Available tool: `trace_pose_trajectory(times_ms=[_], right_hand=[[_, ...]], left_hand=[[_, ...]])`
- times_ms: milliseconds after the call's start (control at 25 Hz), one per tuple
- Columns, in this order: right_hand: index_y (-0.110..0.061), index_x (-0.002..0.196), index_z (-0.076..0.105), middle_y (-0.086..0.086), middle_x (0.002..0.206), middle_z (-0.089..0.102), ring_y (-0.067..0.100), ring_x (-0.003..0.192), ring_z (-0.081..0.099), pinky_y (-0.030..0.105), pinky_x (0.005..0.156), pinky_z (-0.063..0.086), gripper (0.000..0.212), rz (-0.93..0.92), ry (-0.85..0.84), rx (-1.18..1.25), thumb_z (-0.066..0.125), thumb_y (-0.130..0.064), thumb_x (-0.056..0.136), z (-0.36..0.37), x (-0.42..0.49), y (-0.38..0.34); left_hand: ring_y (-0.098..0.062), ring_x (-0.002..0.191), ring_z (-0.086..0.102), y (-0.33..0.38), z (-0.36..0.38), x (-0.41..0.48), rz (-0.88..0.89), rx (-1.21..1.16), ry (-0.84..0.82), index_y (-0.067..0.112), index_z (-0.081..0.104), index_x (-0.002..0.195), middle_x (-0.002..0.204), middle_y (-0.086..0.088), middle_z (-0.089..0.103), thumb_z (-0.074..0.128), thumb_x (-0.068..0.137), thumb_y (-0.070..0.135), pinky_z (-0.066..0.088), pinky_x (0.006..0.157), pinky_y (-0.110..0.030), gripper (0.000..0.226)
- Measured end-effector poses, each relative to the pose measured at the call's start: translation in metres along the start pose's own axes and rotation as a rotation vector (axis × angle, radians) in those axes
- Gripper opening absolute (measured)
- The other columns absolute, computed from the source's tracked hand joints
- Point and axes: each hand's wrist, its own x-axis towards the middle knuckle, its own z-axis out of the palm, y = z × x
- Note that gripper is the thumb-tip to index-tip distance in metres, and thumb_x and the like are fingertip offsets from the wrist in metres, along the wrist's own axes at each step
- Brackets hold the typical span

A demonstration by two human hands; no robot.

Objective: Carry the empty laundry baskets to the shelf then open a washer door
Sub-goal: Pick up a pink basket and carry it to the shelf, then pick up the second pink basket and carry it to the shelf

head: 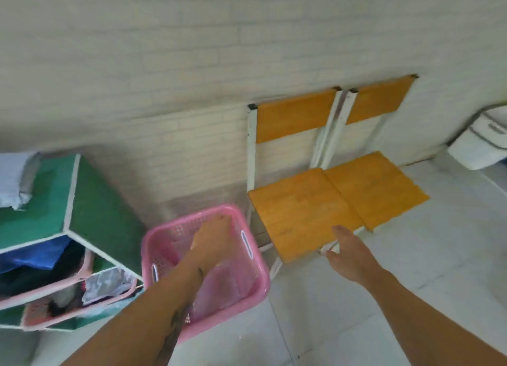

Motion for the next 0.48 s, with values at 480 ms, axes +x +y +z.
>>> trace_pose_trajectory(times_ms=[480], right_hand=[[-0.011, 0.153, 0.025, 0.01, 0.161, 0.022, 0.026, 0.146, 0.027, 0.032, 0.117, 0.023, 0.07, 0.323, 0.409, 0.067, 0.052, -0.036, 0.092, -0.206, -0.172, 0.368]], left_hand=[[-0.029, 0.132, 0.044, 0.466, 0.046, -0.016, 0.527, 0.129, -0.088, 0.022, 0.032, 0.149, 0.155, -0.005, 0.033, 0.044, 0.089, 0.015, 0.045, 0.101, -0.044, 0.062]])
